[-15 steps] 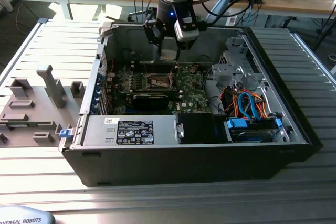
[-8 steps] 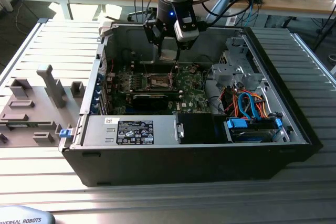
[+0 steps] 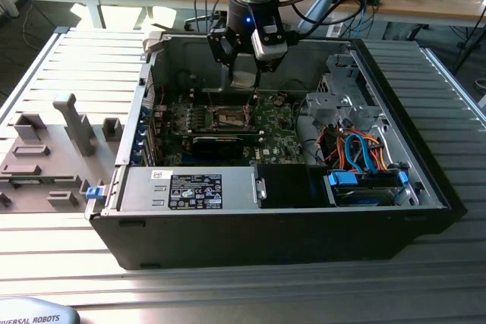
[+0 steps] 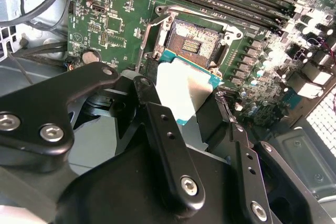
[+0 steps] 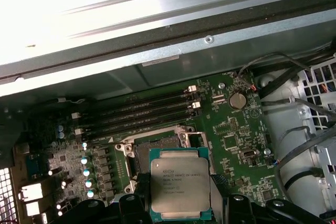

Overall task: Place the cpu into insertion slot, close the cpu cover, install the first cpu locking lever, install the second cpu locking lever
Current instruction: 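Place the cpu into insertion slot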

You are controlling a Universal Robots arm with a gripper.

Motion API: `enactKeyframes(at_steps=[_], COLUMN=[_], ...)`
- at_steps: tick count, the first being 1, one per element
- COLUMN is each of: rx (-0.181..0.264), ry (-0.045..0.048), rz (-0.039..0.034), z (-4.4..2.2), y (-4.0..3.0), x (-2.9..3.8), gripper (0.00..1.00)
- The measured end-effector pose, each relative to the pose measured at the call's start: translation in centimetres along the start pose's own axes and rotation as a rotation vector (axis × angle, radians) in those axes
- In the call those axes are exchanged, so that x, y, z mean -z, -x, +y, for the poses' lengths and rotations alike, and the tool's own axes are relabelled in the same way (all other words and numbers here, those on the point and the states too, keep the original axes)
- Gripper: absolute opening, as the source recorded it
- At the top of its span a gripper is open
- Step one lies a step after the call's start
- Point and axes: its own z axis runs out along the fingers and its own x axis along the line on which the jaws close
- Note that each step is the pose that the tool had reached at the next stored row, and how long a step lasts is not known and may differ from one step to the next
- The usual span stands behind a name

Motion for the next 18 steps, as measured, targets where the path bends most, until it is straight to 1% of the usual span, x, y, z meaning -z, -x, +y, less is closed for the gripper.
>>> enactKeyframes(at_steps=[18], rx=[-0.016], ry=[0.0003], rz=[-0.0014], z=[0.00], y=[0.00], x=[-0.01], gripper=[0.54])
